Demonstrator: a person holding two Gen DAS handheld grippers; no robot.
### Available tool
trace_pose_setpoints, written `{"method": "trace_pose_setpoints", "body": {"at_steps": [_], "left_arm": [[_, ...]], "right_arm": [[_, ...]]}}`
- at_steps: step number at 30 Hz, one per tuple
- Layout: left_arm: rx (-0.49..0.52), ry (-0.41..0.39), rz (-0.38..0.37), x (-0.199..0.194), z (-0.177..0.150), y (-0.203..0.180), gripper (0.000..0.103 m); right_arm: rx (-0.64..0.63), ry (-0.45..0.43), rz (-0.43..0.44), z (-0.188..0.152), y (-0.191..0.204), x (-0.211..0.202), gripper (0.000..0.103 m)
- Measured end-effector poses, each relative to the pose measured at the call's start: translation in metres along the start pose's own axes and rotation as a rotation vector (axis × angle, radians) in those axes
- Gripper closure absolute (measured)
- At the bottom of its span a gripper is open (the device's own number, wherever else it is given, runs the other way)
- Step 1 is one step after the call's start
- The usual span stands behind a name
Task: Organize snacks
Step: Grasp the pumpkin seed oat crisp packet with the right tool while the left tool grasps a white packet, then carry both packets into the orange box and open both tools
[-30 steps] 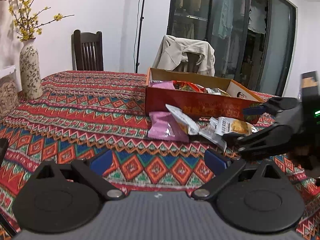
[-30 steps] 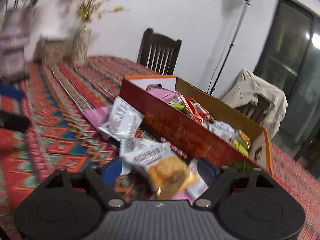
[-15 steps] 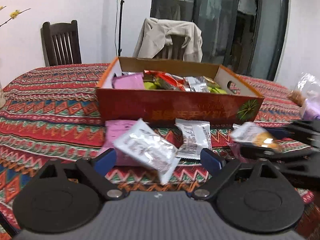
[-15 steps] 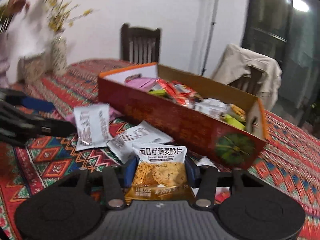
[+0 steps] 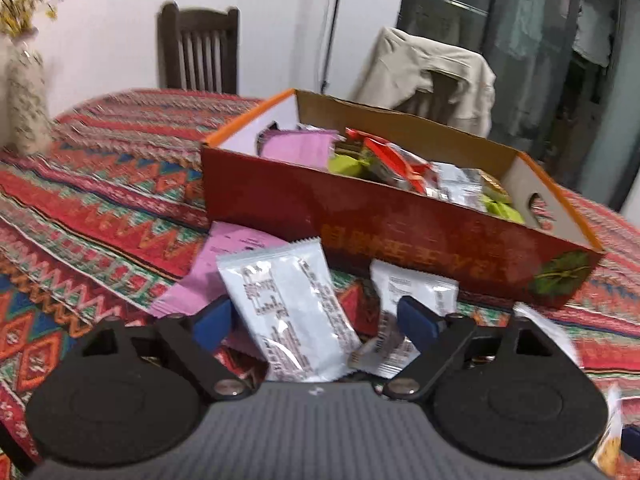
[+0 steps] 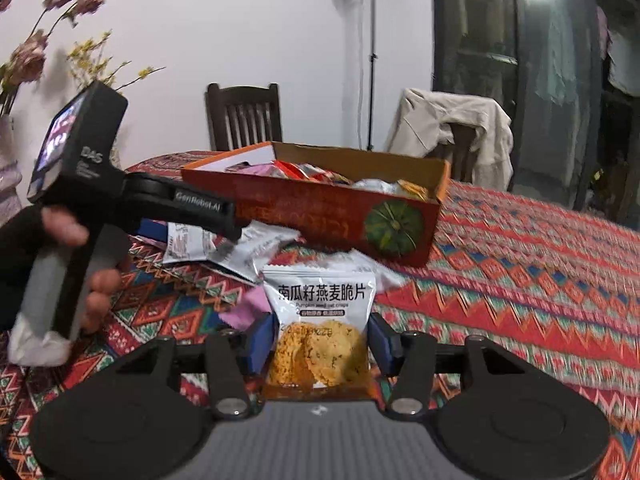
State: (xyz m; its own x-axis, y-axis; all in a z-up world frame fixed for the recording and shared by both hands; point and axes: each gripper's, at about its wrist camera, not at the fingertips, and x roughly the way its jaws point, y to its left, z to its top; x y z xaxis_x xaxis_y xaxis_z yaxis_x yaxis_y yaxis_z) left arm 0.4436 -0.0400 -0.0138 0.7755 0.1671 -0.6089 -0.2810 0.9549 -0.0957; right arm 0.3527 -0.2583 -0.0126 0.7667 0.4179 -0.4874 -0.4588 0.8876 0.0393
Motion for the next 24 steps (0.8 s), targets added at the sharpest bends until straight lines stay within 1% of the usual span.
{"method": "trace_pose_setpoints", "body": {"at_steps": [1,2,3,4,6,9,11,13,15,16,17,18,20,21,24], "left_arm": [[0.009,-0.014,0.020,-0.001,-0.002,-0.002,0.027],[0.015,-0.030,0.041,-0.003,-0.004,-0.003,0.036],[0.028,-0.041,0.052,-0.005,-0.006,-0.003,0.049],[0.050,-0.045,0.057,-0.008,-0.008,-0.003,0.052],[0.069,-0.042,0.033,-0.013,-0.011,-0.002,0.056],[0.093,-0.032,0.002,-0.030,-0.022,0.002,0.059],[0.111,-0.014,-0.036,-0.046,-0.031,0.007,0.059],[0.133,0.027,-0.123,-0.066,-0.041,0.018,0.059],[0.211,0.065,-0.231,-0.084,-0.053,0.023,0.058],[0.281,0.076,-0.298,-0.094,-0.059,0.024,0.057],[0.330,0.073,-0.325,-0.101,-0.064,0.024,0.053],[0.367,0.061,-0.324,-0.108,-0.068,0.024,0.042],[0.414,0.025,-0.301,-0.116,-0.075,0.021,0.028],[0.419,0.012,-0.292,-0.117,-0.078,0.020,0.027],[0.386,0.049,-0.308,-0.112,-0.081,0.020,0.027]], "right_arm": [[0.015,-0.002,0.004,-0.003,-0.002,-0.003,0.053],[0.028,-0.005,0.006,-0.005,-0.004,-0.007,0.053],[0.036,-0.013,0.006,-0.007,-0.005,-0.010,0.053],[0.042,-0.018,0.006,-0.008,-0.005,-0.013,0.053],[0.049,-0.016,0.006,-0.012,-0.008,-0.017,0.053],[0.058,-0.008,0.005,-0.014,-0.007,-0.019,0.053],[0.057,-0.005,0.004,-0.015,-0.006,-0.020,0.053],[0.050,-0.003,0.004,-0.015,-0.004,-0.022,0.053],[0.040,-0.004,0.001,-0.014,-0.004,-0.024,0.053],[0.037,-0.004,0.000,-0.013,-0.005,-0.024,0.052],[0.031,0.003,0.004,-0.011,-0.006,-0.022,0.051],[0.024,0.011,0.010,-0.008,-0.007,-0.019,0.048],[0.010,0.031,0.021,-0.004,-0.008,-0.010,0.046],[0.005,0.043,0.031,-0.003,-0.009,-0.005,0.046],[0.027,0.073,0.062,0.002,-0.010,0.010,0.046]]}}
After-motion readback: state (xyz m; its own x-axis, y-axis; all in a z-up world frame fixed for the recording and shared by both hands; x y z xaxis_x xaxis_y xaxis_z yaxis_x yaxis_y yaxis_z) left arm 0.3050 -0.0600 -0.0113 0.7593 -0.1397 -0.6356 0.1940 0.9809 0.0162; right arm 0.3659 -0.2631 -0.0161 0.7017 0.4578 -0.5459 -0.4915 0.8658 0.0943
